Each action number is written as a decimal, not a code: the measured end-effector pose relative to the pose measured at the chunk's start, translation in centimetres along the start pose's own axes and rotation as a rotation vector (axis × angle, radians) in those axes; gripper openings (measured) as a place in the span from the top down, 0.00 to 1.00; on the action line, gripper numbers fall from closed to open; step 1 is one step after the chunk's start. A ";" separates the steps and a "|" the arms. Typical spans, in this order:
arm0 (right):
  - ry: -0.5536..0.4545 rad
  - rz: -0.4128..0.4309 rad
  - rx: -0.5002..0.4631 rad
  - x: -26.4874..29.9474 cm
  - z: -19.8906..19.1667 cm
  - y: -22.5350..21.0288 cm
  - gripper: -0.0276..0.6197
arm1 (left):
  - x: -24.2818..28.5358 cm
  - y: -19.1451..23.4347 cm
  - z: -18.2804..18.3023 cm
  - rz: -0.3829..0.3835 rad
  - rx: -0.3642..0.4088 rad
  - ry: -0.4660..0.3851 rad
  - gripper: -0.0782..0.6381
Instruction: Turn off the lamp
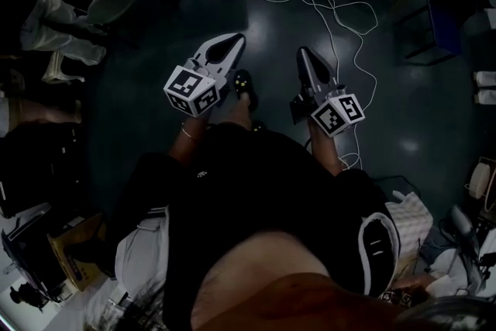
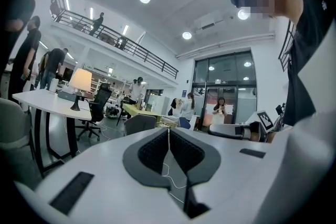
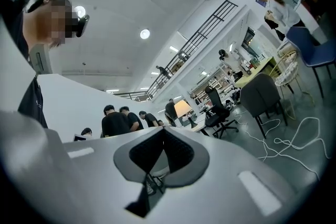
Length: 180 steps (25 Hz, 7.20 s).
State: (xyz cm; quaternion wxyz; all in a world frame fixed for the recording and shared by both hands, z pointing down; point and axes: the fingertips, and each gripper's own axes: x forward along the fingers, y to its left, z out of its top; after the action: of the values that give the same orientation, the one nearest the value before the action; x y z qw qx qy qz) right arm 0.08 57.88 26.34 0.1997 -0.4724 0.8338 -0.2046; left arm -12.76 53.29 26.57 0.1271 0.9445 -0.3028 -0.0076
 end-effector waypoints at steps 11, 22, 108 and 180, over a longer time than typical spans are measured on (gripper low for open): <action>-0.008 -0.069 -0.024 4.1 2.1 -5.2 0.96 | 7.3 3.4 0.4 -0.093 0.041 0.037 0.87; 0.034 -0.058 -0.026 12.4 1.9 -8.9 0.96 | 11.4 10.7 1.6 -0.085 0.055 0.025 0.88; 0.404 0.205 -0.024 56.6 6.9 -43.5 0.96 | 44.1 47.6 5.8 0.346 -0.077 0.062 0.88; 0.691 0.525 -0.116 74.7 -8.2 -46.4 0.94 | 49.3 54.3 -4.5 0.349 -0.081 0.103 0.86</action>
State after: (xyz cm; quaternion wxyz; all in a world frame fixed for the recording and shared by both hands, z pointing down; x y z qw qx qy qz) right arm -6.87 -27.61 47.37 -0.0725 -0.1584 0.9535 -0.2459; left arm -3.11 -16.56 47.26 0.1797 0.8708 -0.4548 0.0506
